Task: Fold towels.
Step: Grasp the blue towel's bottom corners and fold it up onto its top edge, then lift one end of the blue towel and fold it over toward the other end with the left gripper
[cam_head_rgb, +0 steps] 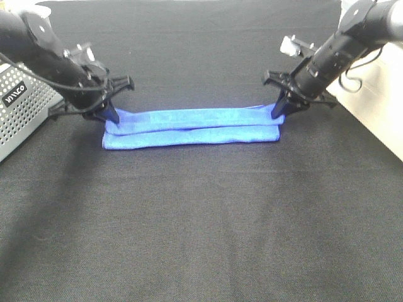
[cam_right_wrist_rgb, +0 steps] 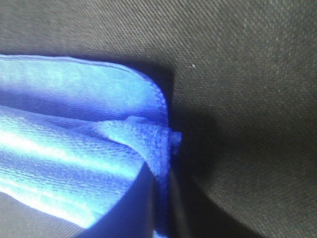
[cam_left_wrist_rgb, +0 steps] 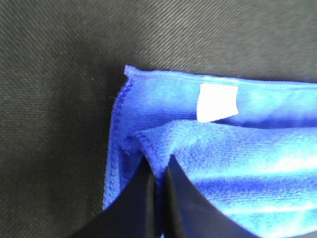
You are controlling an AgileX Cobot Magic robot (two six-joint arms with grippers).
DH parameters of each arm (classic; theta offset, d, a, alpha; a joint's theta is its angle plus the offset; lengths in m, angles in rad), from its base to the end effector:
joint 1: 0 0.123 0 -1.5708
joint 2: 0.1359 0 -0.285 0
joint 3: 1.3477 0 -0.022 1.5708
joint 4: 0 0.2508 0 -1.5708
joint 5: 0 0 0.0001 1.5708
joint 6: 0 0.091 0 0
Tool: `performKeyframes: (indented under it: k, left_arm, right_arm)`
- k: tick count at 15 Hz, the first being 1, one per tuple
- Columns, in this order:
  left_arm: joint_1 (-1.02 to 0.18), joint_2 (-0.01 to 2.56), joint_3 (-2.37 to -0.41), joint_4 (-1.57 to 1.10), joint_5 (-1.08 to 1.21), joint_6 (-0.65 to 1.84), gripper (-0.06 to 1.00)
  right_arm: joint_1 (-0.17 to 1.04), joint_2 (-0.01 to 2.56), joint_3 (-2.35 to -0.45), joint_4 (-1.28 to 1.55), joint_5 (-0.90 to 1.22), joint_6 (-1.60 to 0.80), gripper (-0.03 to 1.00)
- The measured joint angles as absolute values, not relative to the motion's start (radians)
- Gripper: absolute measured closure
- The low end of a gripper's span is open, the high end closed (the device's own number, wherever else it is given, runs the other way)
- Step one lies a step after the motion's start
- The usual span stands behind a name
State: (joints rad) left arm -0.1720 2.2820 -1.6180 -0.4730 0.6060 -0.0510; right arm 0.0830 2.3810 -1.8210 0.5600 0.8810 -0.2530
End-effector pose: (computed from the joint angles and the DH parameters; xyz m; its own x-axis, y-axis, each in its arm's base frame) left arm 0.4622 -0.1043 0.1139 -0.9217 -0.2655 -0.2828 -0.1396 0.9072 -0.3968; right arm 0.4841 0.0777 0.1157 -0.9694 0.0350 -0.2430 -0.0742 0.9019 0.4256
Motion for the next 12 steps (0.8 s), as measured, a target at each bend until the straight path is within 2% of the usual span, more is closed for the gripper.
performKeyframes:
  k: [1,2,3,4,5,6,7,12]
  left_arm:
    - [-0.172,2.282,-1.619,-0.480,0.603,-0.051,0.87]
    - [-0.172,2.282,-1.620,-0.490,0.600,-0.051,0.77]
    - [-0.172,2.282,-1.620,-0.495,0.600,-0.051,0.51]
    - [-0.171,2.282,-1.620,-0.495,0.604,-0.051,0.31]
    - [-0.170,2.282,-1.620,-0.492,0.611,-0.051,0.18]
    - [-0.167,2.282,-1.620,-0.476,0.620,-0.051,0.11]
    - [-0.167,2.282,-1.620,-0.434,0.634,-0.051,0.09]
    - [-0.164,2.310,-1.625,-0.459,0.615,-0.045,0.08]
  right_arm:
    - [0.083,2.381,-1.823,0.559,0.882,-0.253,0.82]
    - [0.083,2.381,-1.828,0.561,0.888,-0.251,0.68]
    - [0.082,2.381,-1.833,0.565,0.917,-0.235,0.42]
    - [0.081,2.377,-1.834,0.565,0.933,-0.231,0.31]
    - [0.081,2.370,-1.835,0.565,0.951,-0.229,0.25]
    - [0.081,2.356,-1.836,0.556,0.970,-0.227,0.23]
    - [0.081,2.335,-1.836,0.543,0.985,-0.227,0.21]
    - [0.081,2.317,-1.836,0.527,0.992,-0.227,0.21]
